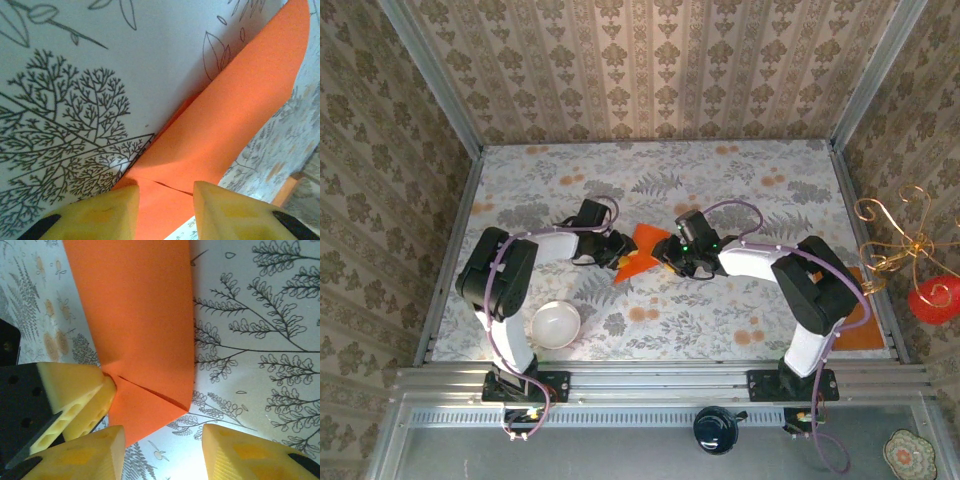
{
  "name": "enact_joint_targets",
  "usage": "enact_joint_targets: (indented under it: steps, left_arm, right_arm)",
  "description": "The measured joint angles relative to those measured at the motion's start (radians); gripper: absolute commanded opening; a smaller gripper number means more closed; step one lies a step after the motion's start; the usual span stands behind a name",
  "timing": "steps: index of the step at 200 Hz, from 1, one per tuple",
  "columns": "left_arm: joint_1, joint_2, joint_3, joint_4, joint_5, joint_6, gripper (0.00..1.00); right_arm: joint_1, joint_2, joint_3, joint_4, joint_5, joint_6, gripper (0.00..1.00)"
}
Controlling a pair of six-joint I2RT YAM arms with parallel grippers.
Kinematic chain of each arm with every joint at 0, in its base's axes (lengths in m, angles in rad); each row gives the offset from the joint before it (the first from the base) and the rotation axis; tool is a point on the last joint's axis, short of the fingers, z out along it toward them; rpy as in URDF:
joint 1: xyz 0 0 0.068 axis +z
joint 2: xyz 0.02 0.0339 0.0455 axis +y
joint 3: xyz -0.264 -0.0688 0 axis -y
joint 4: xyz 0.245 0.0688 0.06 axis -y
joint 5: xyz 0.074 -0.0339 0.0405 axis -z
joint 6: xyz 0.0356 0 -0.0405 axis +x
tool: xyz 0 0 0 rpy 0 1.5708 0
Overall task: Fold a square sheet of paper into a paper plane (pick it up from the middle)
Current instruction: Fold the wing for the fifth time at the center of the table.
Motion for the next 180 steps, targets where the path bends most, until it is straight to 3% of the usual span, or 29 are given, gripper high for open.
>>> enact_joint_targets:
  steps: [54,180]
  left_arm:
    - [0.017,-0.011,-0.056,0.11,0.042,-0.087,0.36]
    - [0.022,-0.012,-0.07,0.142,0.053,-0.124,0.37]
  right_arm:
    - [0.0,0.048,0.029,-0.016,-0.01,-0.002,0.42]
    - [0.0,0.114,0.072,0.017,-0.033,0.005,0.34]
